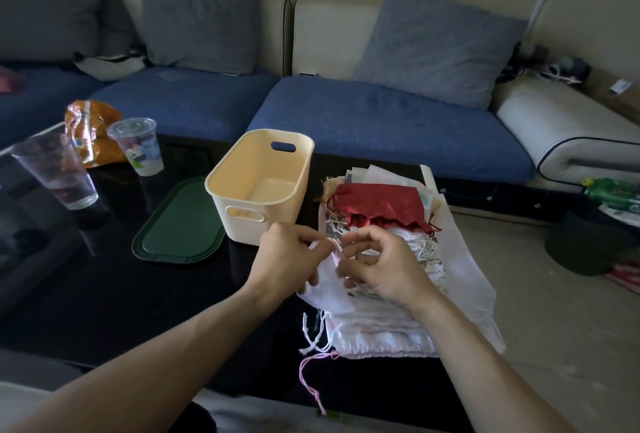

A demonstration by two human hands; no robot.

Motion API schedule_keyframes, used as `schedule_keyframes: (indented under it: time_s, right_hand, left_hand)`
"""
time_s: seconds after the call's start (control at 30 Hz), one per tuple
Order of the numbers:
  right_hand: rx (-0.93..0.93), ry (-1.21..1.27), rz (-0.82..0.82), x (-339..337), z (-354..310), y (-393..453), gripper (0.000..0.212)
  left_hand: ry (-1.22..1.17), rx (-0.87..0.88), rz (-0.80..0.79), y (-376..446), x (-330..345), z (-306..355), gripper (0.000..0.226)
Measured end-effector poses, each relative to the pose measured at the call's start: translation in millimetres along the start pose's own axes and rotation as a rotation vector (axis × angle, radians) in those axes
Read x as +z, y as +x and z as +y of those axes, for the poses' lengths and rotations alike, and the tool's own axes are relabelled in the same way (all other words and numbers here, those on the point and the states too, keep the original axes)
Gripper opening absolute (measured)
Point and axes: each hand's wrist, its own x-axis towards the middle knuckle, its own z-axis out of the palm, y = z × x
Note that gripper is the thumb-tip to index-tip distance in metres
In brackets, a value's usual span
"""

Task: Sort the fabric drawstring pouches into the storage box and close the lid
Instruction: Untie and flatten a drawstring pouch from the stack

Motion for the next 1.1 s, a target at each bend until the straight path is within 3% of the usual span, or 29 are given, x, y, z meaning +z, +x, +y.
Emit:
schedule_keyframes:
  time_s: [0.1, 0.23, 0.4, 0.53, 0.6, 0.73, 0.83, 0.93, 1.1]
  right_hand:
    - [0.012, -0.004, -0.005, -1.0, -0.6, 1.2, 0.011]
    - [-0.026, -0.122, -0.025, 0.0, 3.0, 2.4, 0.006]
    - [-0.034, -0.207, -0.229, 3.6, 3.9, -1.9, 0.005]
    - [-0.021, -0.306, -0.321, 3.4, 7.0, -1.4, 0.01]
    - [-0.014, -0.405, -0.283, 0.7, 7.4, -1.1, 0.003]
    - [0.021, -0.523, -0.141, -12.9, 4.1, -0.5, 0.03]
    - [0.077, -0.442, -0.075, -21.1, 1.0, -0.3, 0.033]
    - [0.068, -0.296, -0.011, -23.3, -0.4, -1.7, 0.032]
    - [-0.001, -0.167, 0.067, -19.1, -8.3, -6.5, 0.02]
  left_hand:
    - [-0.182, -0.066, 0.011, 3.7, -0.4, 0.9, 0.009]
    - [-0.336, -0.102, 0.022, 9.4, 3.7, -3.5, 0.012]
    - [-0.235, -0.02, 0.09, 8.2, 11.5, -12.1, 0.015]
    - [-0.06, 0.119, -0.003, 6.2, 14.0, -14.4, 0.03]
    - [0.013, 0.193, -0.054, 6.5, 12.8, -13.8, 0.036]
    - [0.154, 0.335, -0.164, 7.9, 7.1, -8.8, 0.038]
    - [0.153, 0.422, -0.081, 10.2, 3.6, -4.5, 0.033]
    - [0.14, 0.402, 0.019, 11.3, -0.6, -0.6, 0.034]
    - [0.111, 0.34, -0.123, 6.8, -3.2, -0.1, 0.039]
